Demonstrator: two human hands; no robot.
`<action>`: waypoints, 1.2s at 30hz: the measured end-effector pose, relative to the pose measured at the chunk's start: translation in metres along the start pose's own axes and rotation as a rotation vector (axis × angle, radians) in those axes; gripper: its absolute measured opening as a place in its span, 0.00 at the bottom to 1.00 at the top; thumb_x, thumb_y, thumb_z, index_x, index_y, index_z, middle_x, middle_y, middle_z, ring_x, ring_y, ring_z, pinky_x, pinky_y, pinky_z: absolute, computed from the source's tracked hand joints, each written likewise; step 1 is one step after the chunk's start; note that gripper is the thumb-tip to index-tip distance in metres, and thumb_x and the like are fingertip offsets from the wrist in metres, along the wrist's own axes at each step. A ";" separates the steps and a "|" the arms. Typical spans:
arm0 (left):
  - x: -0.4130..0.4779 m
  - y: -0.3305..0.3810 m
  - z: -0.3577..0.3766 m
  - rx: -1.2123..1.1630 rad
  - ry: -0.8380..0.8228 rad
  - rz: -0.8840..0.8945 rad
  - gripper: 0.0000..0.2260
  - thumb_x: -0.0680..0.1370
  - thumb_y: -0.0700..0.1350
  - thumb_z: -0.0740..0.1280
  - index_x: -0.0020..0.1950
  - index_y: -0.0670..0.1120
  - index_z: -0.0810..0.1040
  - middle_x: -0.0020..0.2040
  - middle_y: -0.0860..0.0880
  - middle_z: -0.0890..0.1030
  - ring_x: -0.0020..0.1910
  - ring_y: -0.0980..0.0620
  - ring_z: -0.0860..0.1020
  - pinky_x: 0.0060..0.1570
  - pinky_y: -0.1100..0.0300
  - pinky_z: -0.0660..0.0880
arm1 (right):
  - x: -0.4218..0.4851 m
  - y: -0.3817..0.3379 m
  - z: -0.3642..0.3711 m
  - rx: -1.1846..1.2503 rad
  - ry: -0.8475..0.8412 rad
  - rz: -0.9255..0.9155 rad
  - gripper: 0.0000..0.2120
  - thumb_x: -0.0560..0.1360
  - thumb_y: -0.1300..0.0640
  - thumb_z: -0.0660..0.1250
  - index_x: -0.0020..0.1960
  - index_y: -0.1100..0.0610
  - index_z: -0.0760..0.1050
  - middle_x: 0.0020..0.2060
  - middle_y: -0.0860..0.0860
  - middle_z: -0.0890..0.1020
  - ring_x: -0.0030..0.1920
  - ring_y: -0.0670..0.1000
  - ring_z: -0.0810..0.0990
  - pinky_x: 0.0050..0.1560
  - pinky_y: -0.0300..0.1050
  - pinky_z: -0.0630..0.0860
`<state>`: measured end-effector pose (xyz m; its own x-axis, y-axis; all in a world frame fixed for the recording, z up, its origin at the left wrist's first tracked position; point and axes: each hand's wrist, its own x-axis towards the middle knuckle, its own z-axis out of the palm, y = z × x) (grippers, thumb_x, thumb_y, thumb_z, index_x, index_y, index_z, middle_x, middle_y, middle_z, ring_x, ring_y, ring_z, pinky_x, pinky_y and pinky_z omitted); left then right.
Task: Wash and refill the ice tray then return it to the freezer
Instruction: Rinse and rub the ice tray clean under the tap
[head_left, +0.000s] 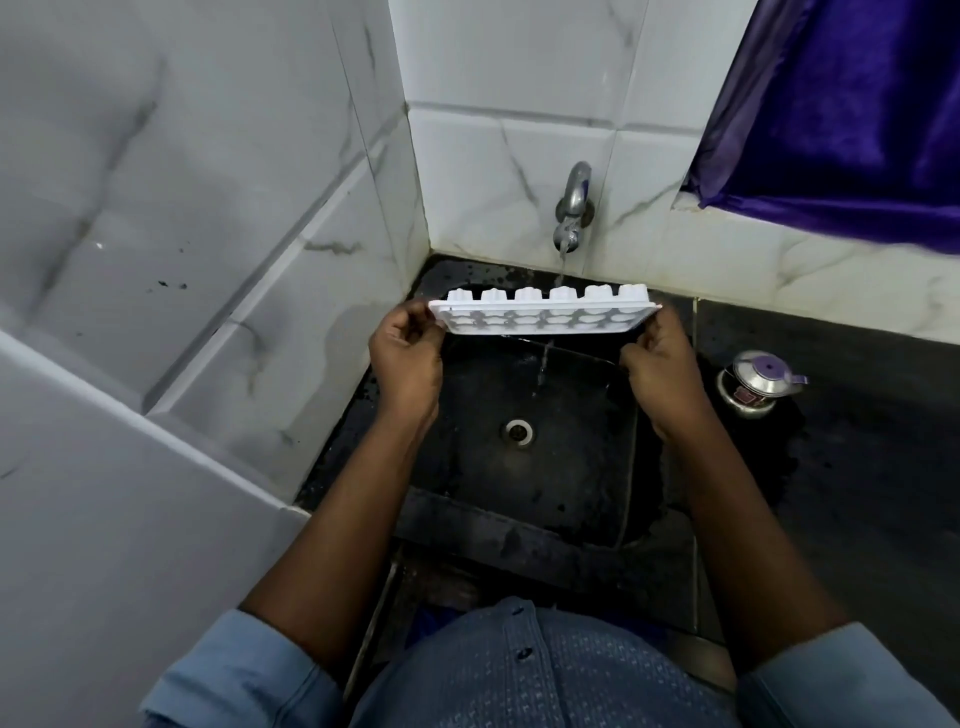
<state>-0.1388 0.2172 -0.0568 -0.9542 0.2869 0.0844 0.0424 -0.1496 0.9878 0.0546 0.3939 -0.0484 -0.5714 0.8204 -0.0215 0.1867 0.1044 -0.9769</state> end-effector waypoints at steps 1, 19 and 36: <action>-0.001 0.005 0.000 -0.010 0.000 0.027 0.12 0.78 0.27 0.70 0.52 0.43 0.84 0.47 0.49 0.87 0.48 0.54 0.84 0.55 0.58 0.81 | -0.002 -0.006 0.000 -0.020 0.004 -0.031 0.35 0.68 0.66 0.60 0.74 0.47 0.70 0.60 0.52 0.82 0.58 0.48 0.80 0.61 0.49 0.76; -0.002 0.045 -0.008 0.152 0.024 0.427 0.12 0.80 0.30 0.69 0.54 0.46 0.84 0.54 0.50 0.88 0.56 0.50 0.86 0.60 0.53 0.82 | -0.019 -0.044 -0.007 -0.340 0.223 -0.580 0.26 0.83 0.64 0.63 0.78 0.61 0.61 0.78 0.57 0.68 0.77 0.52 0.68 0.75 0.34 0.63; -0.007 0.011 -0.027 0.344 -0.083 0.343 0.14 0.79 0.29 0.66 0.53 0.47 0.84 0.57 0.49 0.88 0.59 0.53 0.85 0.64 0.49 0.81 | -0.033 0.017 0.007 -0.341 0.171 -0.516 0.18 0.83 0.66 0.61 0.72 0.63 0.67 0.74 0.60 0.72 0.73 0.55 0.71 0.69 0.25 0.60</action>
<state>-0.1401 0.1879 -0.0502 -0.8420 0.3523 0.4085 0.4586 0.0689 0.8860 0.0711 0.3648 -0.0655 -0.5252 0.6921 0.4951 0.1815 0.6596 -0.7294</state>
